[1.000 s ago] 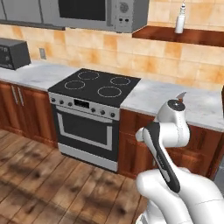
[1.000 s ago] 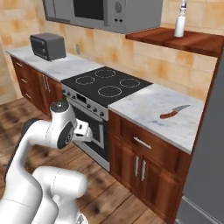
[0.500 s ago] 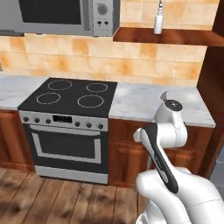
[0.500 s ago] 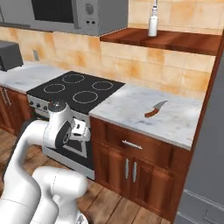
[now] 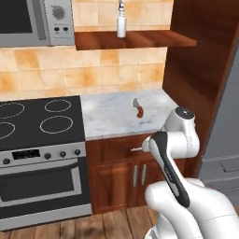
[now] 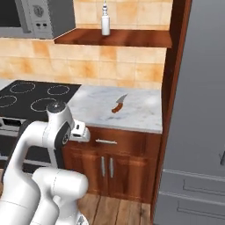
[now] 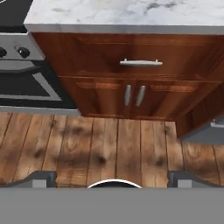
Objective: Move the cutting board and knife to the sink. Then move spray from the shelves to the counter.
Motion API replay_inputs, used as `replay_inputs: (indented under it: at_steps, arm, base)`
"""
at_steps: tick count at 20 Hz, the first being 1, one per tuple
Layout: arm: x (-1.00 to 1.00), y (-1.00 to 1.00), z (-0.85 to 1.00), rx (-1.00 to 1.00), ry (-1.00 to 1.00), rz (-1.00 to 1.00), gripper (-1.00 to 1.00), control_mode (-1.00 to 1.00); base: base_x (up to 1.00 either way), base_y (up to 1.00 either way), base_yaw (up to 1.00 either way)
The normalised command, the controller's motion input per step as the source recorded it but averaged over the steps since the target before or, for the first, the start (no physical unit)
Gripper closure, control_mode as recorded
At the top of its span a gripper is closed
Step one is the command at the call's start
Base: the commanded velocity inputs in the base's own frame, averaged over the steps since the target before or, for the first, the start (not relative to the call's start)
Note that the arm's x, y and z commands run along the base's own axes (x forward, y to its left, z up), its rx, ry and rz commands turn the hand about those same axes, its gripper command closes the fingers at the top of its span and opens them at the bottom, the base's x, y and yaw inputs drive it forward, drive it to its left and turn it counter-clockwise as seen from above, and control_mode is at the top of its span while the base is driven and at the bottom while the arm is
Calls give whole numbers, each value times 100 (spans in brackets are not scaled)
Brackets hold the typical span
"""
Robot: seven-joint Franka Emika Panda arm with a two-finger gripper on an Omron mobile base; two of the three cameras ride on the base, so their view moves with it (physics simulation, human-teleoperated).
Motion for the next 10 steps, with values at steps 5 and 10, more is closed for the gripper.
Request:
replay_inputs:
  at_steps: [5,10]
  arm:
    - [0,0,0,0,0,0,-100,100]
    - [0,0,0,0,0,0,-100,100]
  base:
    - [64,34,-35]
    - [75,31,-8]
